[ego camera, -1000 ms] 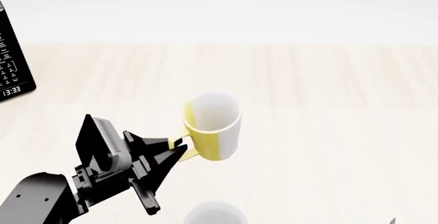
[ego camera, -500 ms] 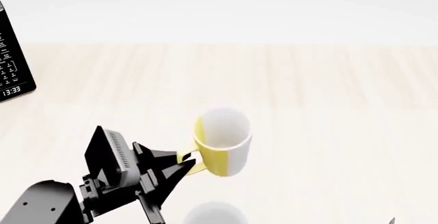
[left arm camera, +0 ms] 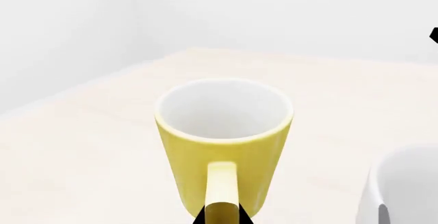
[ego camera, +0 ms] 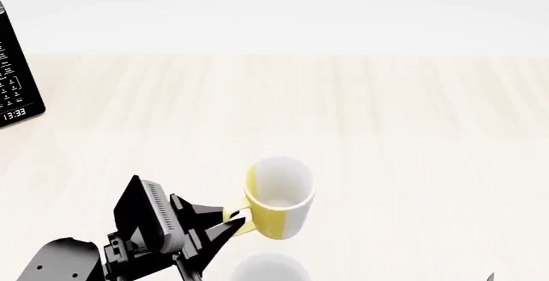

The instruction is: Put the yellow and white mug to the front of the white mug.

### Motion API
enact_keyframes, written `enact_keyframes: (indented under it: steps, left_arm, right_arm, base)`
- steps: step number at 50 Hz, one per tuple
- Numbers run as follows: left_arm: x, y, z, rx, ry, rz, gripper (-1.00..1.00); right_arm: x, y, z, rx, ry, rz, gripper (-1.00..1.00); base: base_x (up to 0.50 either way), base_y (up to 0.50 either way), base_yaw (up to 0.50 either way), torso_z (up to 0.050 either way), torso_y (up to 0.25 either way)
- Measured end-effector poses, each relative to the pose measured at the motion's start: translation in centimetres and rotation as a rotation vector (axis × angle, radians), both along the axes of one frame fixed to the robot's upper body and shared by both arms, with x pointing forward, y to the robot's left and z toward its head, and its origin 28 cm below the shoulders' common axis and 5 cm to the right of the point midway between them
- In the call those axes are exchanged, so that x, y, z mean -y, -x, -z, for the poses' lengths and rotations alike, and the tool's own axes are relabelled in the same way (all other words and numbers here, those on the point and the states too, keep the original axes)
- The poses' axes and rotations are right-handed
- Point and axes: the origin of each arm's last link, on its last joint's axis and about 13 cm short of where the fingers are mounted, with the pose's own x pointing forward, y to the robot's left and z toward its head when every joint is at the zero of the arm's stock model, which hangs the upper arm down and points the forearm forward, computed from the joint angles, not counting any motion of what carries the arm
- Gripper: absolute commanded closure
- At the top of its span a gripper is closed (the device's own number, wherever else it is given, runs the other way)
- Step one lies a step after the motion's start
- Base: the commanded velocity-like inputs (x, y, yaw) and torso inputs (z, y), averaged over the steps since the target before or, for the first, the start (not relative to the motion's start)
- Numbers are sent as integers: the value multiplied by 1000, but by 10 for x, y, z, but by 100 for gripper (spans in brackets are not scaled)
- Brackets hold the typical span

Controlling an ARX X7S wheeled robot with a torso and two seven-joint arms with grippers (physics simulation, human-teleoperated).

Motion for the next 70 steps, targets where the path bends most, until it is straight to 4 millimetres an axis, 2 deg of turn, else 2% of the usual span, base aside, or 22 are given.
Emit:
enact_keyframes:
  steps: [43,70]
  left_arm:
    - [-1,18,29,-100,27,-69,100]
    - [1,21,33,-107,25,-87,100]
  right_arm:
    - [-2,0,0,3,5,-8,-100]
    - [-2,0,-2,11,5,-13,-100]
  base:
    - [0,0,0,0,0]
    - [0,0,0,0,0]
